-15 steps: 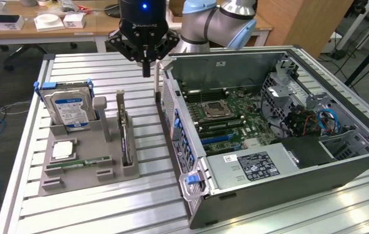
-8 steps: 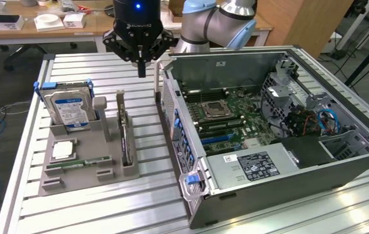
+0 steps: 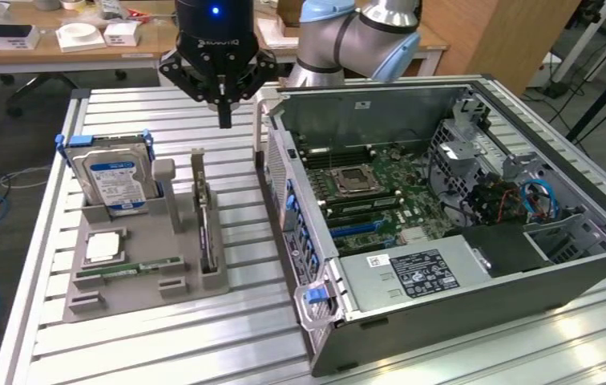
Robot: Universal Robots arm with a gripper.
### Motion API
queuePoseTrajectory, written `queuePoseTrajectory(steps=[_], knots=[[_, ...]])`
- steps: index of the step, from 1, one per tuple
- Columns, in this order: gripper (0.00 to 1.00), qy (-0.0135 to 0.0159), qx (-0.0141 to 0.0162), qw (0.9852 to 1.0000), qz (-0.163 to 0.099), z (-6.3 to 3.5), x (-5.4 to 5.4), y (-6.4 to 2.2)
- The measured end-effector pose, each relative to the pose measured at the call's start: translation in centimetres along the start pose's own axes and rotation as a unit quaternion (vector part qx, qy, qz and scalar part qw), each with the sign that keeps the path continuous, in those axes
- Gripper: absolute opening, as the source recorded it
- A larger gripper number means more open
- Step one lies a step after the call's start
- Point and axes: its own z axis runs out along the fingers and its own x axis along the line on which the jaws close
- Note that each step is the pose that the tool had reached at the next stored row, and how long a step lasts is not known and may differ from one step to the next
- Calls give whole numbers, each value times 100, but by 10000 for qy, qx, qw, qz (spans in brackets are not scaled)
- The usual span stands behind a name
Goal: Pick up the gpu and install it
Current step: 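Reach for the gpu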
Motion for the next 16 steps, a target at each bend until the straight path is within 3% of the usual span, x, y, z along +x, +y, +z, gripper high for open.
queuePoseTrajectory(steps=[16], knots=[[11,0,0,10000,0,5,181,-6]])
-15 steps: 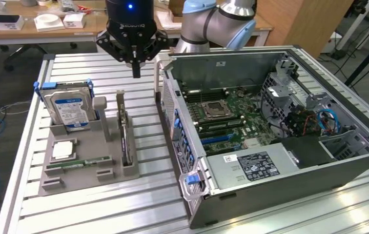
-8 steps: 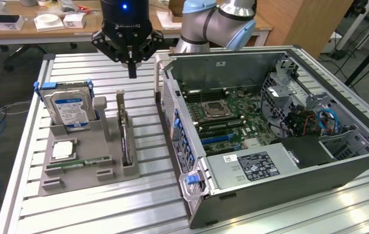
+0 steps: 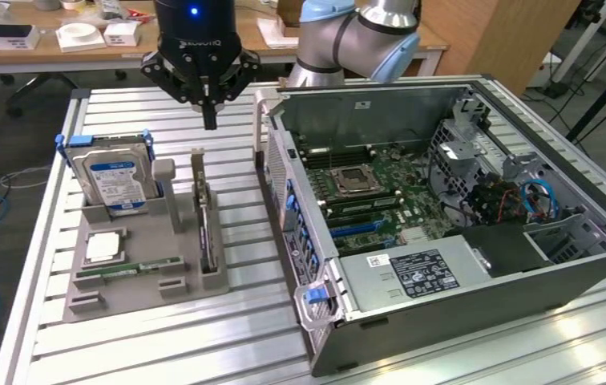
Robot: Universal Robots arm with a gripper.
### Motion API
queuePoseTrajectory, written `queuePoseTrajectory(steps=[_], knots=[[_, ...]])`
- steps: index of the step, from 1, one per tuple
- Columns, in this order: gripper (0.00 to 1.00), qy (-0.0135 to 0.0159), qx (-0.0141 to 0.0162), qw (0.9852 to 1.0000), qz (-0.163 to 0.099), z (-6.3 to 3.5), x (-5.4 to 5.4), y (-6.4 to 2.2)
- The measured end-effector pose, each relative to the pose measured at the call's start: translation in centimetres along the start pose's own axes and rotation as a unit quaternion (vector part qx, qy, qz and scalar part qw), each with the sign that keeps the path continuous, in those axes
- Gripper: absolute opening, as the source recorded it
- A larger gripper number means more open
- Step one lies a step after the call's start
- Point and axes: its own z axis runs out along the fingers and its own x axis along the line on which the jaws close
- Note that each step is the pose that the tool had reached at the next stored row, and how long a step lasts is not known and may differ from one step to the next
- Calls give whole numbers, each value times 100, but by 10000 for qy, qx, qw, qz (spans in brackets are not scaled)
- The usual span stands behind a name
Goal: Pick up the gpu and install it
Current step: 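Reach for the gpu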
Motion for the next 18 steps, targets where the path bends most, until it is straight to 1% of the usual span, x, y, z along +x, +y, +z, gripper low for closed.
queuePoseTrajectory(steps=[13,18], knots=[[11,0,0,10000,0,3,143,-3],[11,0,0,10000,-2,4,162,-5]])
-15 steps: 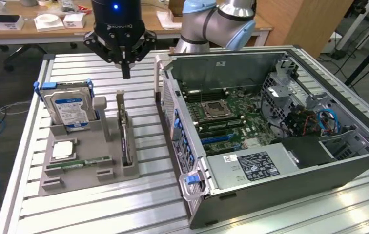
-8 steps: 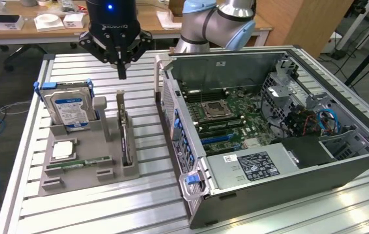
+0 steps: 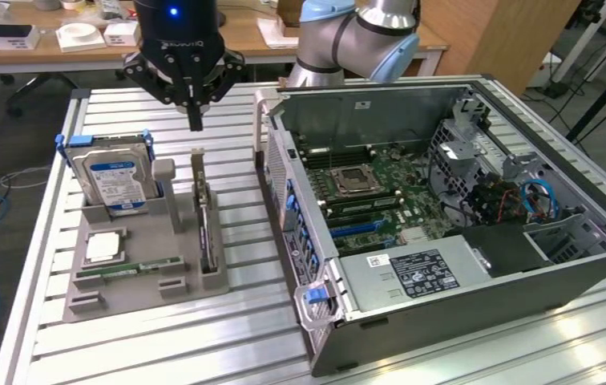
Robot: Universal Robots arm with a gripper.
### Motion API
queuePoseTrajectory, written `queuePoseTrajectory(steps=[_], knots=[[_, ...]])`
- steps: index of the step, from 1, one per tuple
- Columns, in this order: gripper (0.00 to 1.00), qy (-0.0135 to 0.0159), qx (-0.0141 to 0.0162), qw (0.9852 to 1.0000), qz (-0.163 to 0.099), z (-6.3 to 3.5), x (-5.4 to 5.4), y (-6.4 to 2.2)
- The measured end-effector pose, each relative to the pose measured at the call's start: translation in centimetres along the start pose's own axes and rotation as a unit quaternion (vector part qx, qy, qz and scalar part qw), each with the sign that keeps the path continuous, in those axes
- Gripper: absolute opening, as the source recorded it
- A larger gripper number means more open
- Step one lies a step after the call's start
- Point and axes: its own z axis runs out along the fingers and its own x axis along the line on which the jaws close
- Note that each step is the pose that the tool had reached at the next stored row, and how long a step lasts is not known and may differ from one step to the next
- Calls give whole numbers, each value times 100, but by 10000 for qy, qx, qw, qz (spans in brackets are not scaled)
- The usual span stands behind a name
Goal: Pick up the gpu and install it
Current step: 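Reach for the gpu, then pick up the gpu and move the gpu toward the slot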
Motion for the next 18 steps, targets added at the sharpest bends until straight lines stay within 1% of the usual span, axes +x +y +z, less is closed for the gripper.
queuePoseTrajectory(steps=[13,14,15,16,17,18], knots=[[11,0,0,10000,2,0,3,0],[17,0,0,10000,2,0,2,0],[17,0,0,10000,1,0,2,0],[23,0,0,10000,1,0,2,0],[23,0,0,10000,1,0,2,0],[29,0,0,10000,1,0,3,0]])
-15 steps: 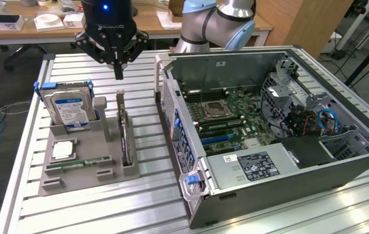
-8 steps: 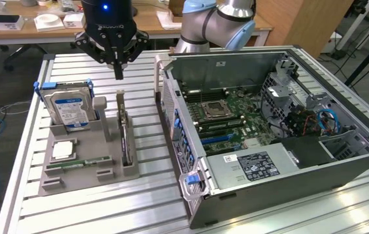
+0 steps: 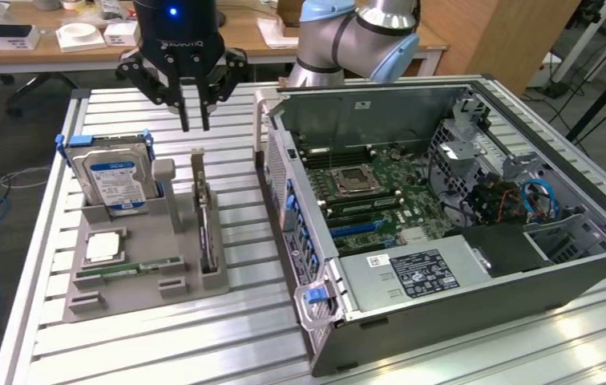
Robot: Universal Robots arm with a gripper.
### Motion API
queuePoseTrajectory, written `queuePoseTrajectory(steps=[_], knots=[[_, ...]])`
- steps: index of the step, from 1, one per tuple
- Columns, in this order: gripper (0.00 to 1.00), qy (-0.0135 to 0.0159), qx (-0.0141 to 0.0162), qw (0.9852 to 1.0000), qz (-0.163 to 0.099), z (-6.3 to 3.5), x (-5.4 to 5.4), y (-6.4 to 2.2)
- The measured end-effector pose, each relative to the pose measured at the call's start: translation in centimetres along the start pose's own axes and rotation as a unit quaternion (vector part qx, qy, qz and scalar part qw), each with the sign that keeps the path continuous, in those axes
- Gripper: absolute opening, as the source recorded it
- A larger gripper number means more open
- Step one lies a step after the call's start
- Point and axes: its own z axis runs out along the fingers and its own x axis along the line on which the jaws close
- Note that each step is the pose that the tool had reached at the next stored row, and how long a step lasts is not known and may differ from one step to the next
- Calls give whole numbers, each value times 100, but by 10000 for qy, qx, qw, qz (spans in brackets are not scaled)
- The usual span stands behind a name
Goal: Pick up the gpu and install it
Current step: 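Pick up the gpu and move the gpu toward the slot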
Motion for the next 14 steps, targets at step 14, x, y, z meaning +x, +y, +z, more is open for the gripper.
queuePoseTrajectory(steps=[14], knots=[[53,0,0,10000,0,11,0,-1]])
